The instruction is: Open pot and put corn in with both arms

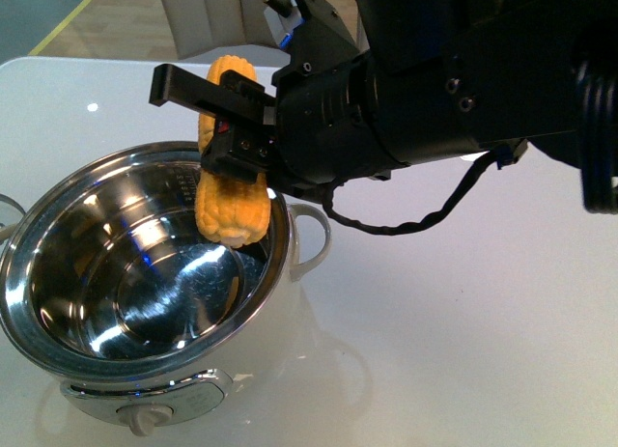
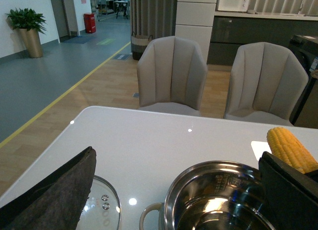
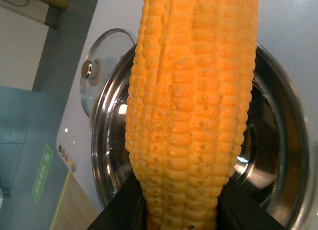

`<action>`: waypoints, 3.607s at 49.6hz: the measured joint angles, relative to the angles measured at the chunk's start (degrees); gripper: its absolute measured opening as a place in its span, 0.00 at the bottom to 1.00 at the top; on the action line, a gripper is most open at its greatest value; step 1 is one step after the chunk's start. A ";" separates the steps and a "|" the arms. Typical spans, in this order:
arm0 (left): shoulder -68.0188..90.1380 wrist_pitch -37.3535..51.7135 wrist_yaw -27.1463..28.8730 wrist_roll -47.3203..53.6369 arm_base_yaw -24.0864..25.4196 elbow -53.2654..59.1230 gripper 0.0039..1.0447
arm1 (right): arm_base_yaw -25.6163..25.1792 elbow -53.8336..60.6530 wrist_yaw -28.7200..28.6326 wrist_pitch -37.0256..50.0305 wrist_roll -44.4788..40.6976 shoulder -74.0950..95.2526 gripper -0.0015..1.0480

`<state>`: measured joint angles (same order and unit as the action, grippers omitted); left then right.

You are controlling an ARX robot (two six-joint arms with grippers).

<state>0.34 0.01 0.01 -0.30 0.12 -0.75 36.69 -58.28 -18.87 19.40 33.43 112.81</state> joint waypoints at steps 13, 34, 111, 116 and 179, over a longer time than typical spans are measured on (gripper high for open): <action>0.00 0.00 0.00 0.00 0.00 0.00 0.93 | 2.97 -4.02 -0.44 -0.22 0.66 2.75 0.21; 0.00 0.00 0.00 0.00 0.00 0.00 0.93 | 4.15 -10.38 0.46 -2.73 2.95 8.37 0.21; 0.00 0.00 0.00 0.00 0.00 0.00 0.93 | -21.64 14.99 2.60 5.57 -1.46 -17.22 0.91; -0.02 0.00 0.00 0.00 0.00 0.00 0.93 | -25.81 22.58 5.68 6.86 -10.29 -24.81 0.91; -0.04 0.00 0.02 0.00 0.00 0.00 0.93 | -36.48 57.24 19.02 12.74 -33.09 -79.97 0.02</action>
<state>0.30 0.01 0.03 -0.30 0.12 -0.75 0.21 -1.04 0.14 32.14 0.34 32.84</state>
